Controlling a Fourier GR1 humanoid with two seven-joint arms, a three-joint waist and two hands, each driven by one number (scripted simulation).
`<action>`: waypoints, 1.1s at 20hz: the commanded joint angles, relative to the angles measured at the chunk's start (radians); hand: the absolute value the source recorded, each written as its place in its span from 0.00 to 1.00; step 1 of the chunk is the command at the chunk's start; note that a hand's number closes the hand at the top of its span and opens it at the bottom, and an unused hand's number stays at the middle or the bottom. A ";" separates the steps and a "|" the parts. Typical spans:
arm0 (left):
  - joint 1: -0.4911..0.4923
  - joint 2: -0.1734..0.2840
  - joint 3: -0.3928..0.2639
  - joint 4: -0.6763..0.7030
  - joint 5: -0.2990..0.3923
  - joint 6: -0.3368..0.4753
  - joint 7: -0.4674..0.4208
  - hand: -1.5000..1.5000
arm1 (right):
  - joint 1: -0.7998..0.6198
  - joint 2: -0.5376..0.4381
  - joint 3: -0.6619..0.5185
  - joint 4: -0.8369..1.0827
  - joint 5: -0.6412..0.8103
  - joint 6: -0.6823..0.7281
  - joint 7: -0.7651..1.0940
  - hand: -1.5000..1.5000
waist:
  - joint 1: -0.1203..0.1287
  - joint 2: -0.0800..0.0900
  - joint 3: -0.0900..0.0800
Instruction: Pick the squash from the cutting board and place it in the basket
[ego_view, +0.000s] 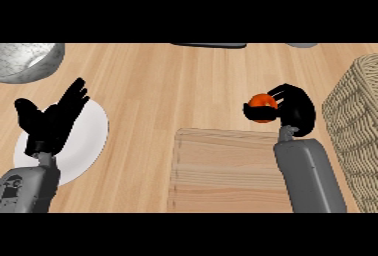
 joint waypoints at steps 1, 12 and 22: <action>-0.020 -0.001 -0.022 -0.005 -0.001 -0.020 0.010 0.50 | -0.162 0.004 -0.028 0.041 0.049 -0.254 0.191 1.00 | 0.051 0.000 0.001; -0.052 -0.017 -0.030 0.037 -0.030 0.015 0.025 0.50 | -0.573 0.004 -0.039 0.310 0.500 -0.463 0.493 1.00 | 0.021 -0.009 -0.004; -0.034 -0.007 -0.006 0.024 -0.028 0.026 0.011 0.50 | -0.852 -0.038 -0.208 0.505 0.754 -0.342 0.616 1.00 | -0.008 -0.013 -0.003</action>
